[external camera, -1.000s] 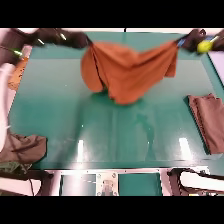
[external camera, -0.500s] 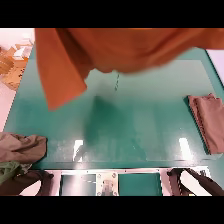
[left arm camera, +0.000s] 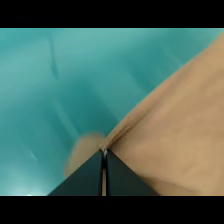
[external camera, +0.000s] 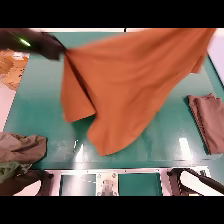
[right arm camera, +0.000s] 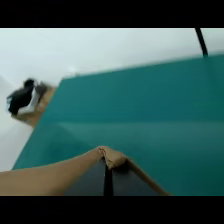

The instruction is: Fold the shirts.

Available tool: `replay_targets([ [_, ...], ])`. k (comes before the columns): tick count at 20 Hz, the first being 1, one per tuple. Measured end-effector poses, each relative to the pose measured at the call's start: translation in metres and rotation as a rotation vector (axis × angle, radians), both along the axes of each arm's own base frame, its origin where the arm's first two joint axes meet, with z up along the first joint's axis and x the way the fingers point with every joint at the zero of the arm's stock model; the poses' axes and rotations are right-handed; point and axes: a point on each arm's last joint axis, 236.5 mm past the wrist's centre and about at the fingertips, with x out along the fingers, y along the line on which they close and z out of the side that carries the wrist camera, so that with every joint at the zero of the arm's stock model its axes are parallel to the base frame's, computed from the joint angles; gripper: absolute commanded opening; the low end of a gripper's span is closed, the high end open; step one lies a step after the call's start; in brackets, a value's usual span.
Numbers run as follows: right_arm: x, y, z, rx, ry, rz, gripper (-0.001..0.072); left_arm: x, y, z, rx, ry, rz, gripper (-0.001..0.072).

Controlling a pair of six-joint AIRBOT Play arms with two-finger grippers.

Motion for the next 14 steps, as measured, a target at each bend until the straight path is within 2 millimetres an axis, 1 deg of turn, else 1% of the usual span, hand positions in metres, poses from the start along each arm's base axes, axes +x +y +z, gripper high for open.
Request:
replay_targets([
  [2,0.032,0.0,-0.079,0.035,0.143,0.01,0.0014,0.022,-0.01,-0.075,-0.024,0.132,0.012,0.0022],
  [3,0.045,0.003,-0.121,0.056,0.216,0.014,0.0013,0.034,-0.015,-0.113,-0.047,0.196,0.025,0.0055],
  [4,0.056,0.007,-0.164,0.072,0.291,0.018,0.0014,0.043,-0.02,-0.145,-0.069,0.253,0.04,0.0361],
  [5,0.063,0.012,-0.202,0.079,0.355,0.021,0.0014,0.051,-0.026,-0.176,-0.099,0.306,0.06,0.0557],
  [6,0.069,0.017,-0.237,0.089,0.414,0.026,0.0015,0.058,-0.03,-0.198,-0.13,0.348,0.08,0.0534],
  [7,0.071,0.022,-0.265,0.095,0.462,0.031,0.0039,0.064,-0.032,-0.216,-0.156,0.38,0.103,0.0534],
  [8,0.073,0.024,-0.288,0.098,0.501,0.031,0.0264,0.07,-0.031,-0.225,-0.177,0.397,0.122,0.0534],
  [9,0.074,0.023,-0.301,0.1,0.525,0.029,0.0394,0.078,-0.027,-0.225,-0.2,0.402,0.141,0.0534],
  [10,0.075,0.017,-0.308,0.1,0.534,0.02,0.0392,0.086,-0.021,-0.221,-0.222,0.402,0.154,0.0534],
  [11,0.075,0.009,-0.31,0.102,0.543,0.015,0.039,0.091,-0.012,-0.213,-0.236,0.413,0.155,0.0534],
  [12,0.071,0.0,-0.31,0.105,0.553,0.01,0.0383,0.095,-0.002,-0.202,-0.252,0.421,0.155,0.0534],
  [13,0.067,-0.012,-0.305,0.105,0.558,0.004,0.0339,0.098,0.01,-0.187,-0.269,0.431,0.152,0.0534],
  [14,0.059,-0.021,-0.3,0.105,0.568,0.001,0.033,0.098,0.024,-0.176,-0.279,0.444,0.155,0.0533],
])
